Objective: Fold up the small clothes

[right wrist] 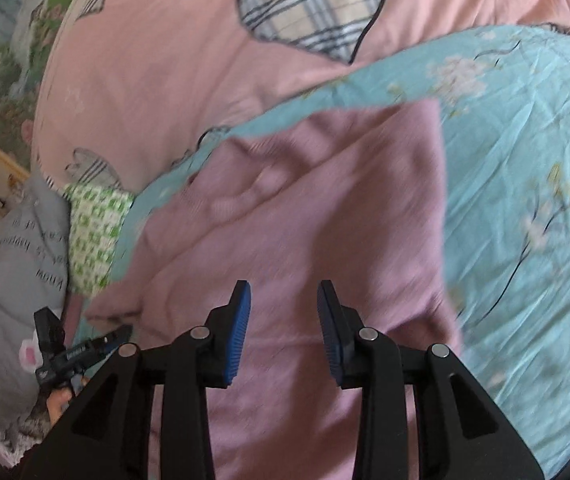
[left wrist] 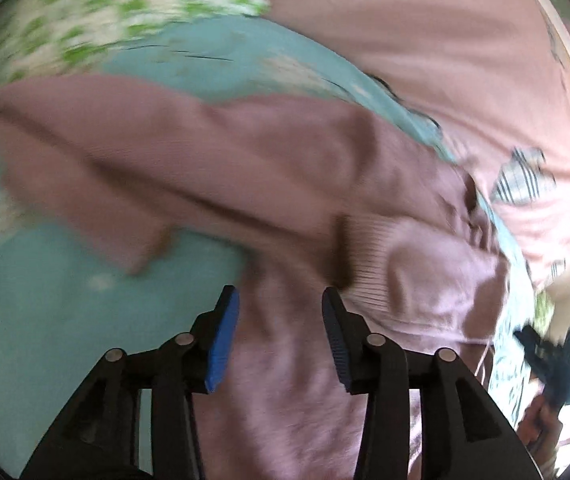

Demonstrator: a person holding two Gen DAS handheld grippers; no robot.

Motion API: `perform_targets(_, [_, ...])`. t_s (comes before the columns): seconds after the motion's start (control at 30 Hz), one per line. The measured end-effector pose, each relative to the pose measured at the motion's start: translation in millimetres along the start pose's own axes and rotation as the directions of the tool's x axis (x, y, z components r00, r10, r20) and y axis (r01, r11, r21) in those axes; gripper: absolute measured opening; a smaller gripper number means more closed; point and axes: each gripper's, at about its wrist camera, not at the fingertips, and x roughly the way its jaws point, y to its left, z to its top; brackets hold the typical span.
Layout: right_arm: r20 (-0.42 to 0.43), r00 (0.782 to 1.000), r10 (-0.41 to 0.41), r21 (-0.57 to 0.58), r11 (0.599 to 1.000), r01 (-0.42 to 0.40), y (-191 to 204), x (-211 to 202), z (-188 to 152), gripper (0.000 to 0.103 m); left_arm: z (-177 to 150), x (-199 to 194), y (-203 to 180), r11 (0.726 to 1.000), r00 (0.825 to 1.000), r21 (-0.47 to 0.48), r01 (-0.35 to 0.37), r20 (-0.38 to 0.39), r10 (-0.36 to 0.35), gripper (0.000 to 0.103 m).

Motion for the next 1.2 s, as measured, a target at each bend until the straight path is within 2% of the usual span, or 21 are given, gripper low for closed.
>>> perform_targets(0.1, [-0.035,0.999,0.016,0.010,1.000,-0.016,8.9,4.1,-17.8,0.036,5.1,-14.5,38.0,0.994,0.999,-0.100,-0.032,0.023,0.035,0.049])
perform_targets(0.23, [-0.073,0.997,0.021,0.021,1.000,-0.020,17.4,9.1,-35.4,0.036,17.2,-29.0,81.2,0.972,0.995,-0.225,-0.065,0.061,0.081,0.055])
perform_targets(0.43, [-0.090,0.996,0.028,0.036,0.999,-0.024,24.3,10.4,-43.1,0.036,48.7,-15.9,115.0,0.952,0.989,-0.286,-0.110,0.064,0.133,0.056])
perform_targets(0.5, [-0.089,0.996,0.021,0.037,0.999,-0.018,26.2,9.1,-43.5,0.036,59.0,-6.5,122.6,0.946,0.986,-0.296,-0.133,0.058,0.157,0.054])
perform_targets(0.53, [-0.089,0.996,0.016,0.037,0.999,-0.013,26.7,8.5,-43.5,0.036,63.7,-2.3,127.1,0.945,0.985,-0.297,-0.139,0.057,0.163,0.040])
perform_targets(0.57, [-0.088,0.996,0.012,0.039,0.999,-0.009,26.8,7.6,-43.5,0.036,64.5,0.1,128.7,0.946,0.985,-0.292,-0.139,0.058,0.163,0.022])
perform_targets(0.67, [-0.082,0.997,-0.001,0.045,0.999,0.005,25.0,3.3,-43.2,0.036,69.1,-4.0,123.6,0.959,0.979,-0.231,-0.164,0.083,0.188,0.012])
perform_targets(0.73, [-0.075,0.997,-0.014,0.043,0.999,0.017,23.0,0.4,-42.6,0.036,68.0,-16.3,108.4,0.970,0.974,-0.170,-0.173,0.119,0.194,0.010])
perform_targets(0.83, [-0.066,0.998,-0.018,0.053,0.998,0.022,17.9,-2.4,-41.5,0.036,64.2,-45.5,76.9,0.987,0.972,-0.094,-0.134,0.179,0.149,0.010])
perform_targets(0.97, [-0.064,0.998,-0.011,0.076,0.997,0.016,11.3,-1.9,-41.1,0.036,58.7,-85.8,7.1,0.998,0.967,0.060,-0.034,0.254,0.017,0.010])
perform_targets(1.07, [-0.060,0.998,-0.002,0.094,0.995,0.008,7.4,-2.6,-41.0,0.036,53.1,-95.8,-51.8,0.983,0.964,0.170,0.066,0.244,-0.107,0.010])
perform_targets(1.2, [-0.043,0.999,0.006,0.114,0.993,-0.001,2.3,-8.9,-41.1,0.036,39.7,-68.2,-139.7,0.931,0.960,0.309,0.194,0.135,-0.245,0.010])
